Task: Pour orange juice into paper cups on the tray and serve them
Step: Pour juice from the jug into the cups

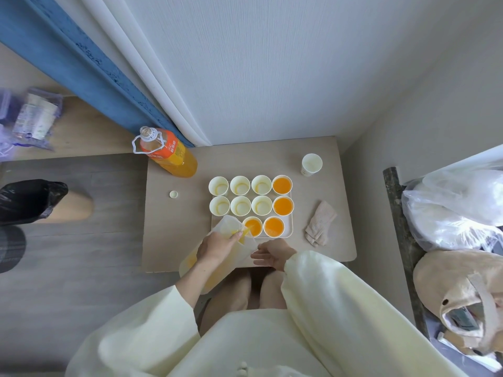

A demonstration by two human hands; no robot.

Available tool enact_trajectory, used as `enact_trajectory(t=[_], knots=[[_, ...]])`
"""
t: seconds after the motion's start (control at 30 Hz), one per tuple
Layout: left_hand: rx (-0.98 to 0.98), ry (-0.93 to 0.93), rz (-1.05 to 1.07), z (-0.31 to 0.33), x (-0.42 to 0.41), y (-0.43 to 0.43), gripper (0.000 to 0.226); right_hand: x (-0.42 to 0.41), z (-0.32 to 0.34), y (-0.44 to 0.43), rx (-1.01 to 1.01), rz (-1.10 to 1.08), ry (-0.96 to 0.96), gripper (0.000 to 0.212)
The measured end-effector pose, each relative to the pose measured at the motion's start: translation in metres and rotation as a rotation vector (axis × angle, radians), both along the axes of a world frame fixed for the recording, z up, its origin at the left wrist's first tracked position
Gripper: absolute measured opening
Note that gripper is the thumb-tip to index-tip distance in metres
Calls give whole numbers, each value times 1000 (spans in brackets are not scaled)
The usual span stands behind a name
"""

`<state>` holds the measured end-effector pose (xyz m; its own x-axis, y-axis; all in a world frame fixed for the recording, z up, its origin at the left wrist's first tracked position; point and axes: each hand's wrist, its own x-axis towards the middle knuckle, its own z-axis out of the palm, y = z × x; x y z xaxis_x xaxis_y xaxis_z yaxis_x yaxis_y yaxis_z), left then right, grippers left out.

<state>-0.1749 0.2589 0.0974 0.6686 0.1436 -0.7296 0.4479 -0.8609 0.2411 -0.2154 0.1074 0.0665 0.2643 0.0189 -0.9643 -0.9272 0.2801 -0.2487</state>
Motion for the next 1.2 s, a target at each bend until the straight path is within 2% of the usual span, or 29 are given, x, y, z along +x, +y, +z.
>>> enact_trajectory(t=[0.7,1.0,1.2], knots=[[14,11,4,0,3,2,58,4,3,0,7,12,-21,15],[16,8,-2,0,2,2,55,4,-2,2,2,7,4,19],[31,12,4,1,2,1,61,4,0,3,2,14,-1,18]])
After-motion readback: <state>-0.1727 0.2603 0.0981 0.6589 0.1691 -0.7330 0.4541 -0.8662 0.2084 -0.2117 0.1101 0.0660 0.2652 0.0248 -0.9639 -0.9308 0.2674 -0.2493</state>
